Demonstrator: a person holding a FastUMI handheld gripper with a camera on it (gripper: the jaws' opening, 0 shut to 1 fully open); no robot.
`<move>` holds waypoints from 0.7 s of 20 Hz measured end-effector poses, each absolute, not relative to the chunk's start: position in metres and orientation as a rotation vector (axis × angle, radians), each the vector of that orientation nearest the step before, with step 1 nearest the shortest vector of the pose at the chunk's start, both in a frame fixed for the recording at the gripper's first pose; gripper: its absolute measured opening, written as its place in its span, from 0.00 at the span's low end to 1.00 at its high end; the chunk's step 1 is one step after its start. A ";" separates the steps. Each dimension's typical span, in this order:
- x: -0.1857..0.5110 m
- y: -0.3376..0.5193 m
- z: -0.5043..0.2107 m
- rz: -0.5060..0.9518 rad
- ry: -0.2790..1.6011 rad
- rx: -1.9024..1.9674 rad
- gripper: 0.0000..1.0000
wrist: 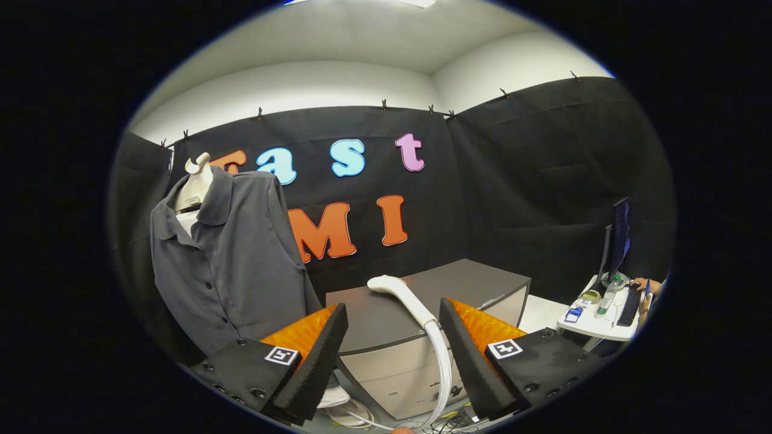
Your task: Iron the clothes twice with a garment steamer, once on the left side and once on the right side.
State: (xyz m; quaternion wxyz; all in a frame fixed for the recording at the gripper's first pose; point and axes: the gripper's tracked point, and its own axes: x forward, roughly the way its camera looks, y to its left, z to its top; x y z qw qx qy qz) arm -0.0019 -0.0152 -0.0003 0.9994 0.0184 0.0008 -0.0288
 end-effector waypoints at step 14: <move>0.000 -0.033 -0.016 -0.078 0.050 0.042 0.98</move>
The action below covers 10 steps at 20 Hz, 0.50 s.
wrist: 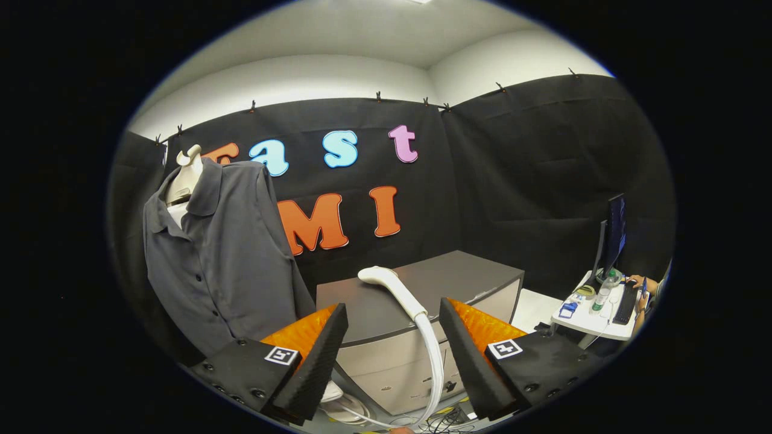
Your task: Iron the clothes twice with a garment steamer, once on the left side and once on the right side.
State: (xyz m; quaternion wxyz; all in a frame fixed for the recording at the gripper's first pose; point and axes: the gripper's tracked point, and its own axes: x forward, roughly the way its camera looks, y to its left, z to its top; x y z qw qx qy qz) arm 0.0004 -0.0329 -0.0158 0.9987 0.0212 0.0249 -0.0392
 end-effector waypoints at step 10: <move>0.031 -0.060 -0.024 -0.061 0.104 0.045 0.98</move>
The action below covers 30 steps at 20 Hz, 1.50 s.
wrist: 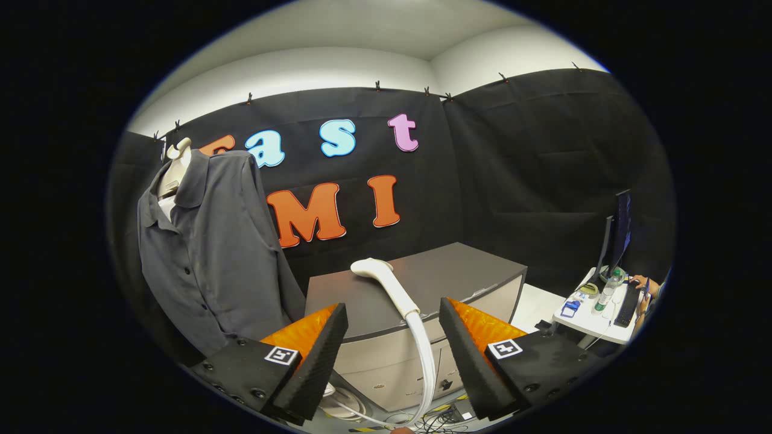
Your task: Iron the clothes twice with a garment steamer, once on the left side and once on the right side.
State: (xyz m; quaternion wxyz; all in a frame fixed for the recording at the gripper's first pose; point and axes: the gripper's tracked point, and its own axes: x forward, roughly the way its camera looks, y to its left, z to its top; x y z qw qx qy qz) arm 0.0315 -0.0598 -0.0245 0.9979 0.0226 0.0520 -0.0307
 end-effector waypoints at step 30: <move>0.302 -0.096 -0.130 0.150 0.530 -0.030 0.91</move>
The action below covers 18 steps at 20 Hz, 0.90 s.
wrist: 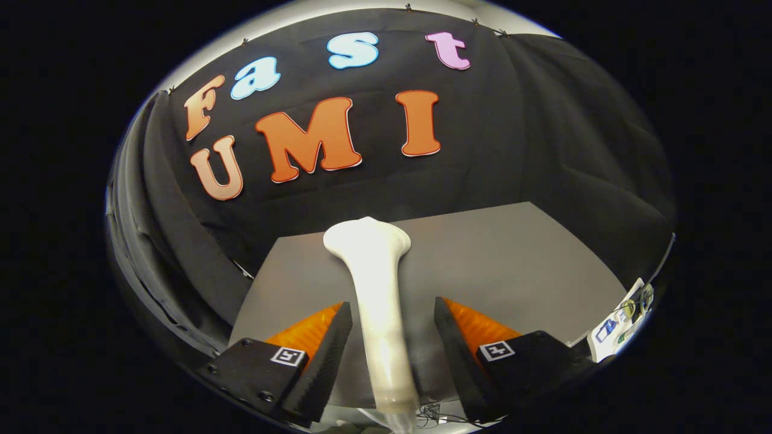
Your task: Iron the clothes twice with a garment steamer, once on the left side and once on the right side.
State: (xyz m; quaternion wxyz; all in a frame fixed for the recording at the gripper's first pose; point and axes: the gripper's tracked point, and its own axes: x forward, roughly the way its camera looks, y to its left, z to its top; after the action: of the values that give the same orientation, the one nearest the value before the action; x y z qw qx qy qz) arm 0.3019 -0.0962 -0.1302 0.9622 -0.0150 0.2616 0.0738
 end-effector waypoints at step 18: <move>0.295 -0.106 -0.124 0.109 0.512 0.123 0.47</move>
State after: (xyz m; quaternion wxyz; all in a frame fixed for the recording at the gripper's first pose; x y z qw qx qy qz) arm 0.2946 -0.1059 -0.1240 0.9641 0.0607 0.2528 0.0540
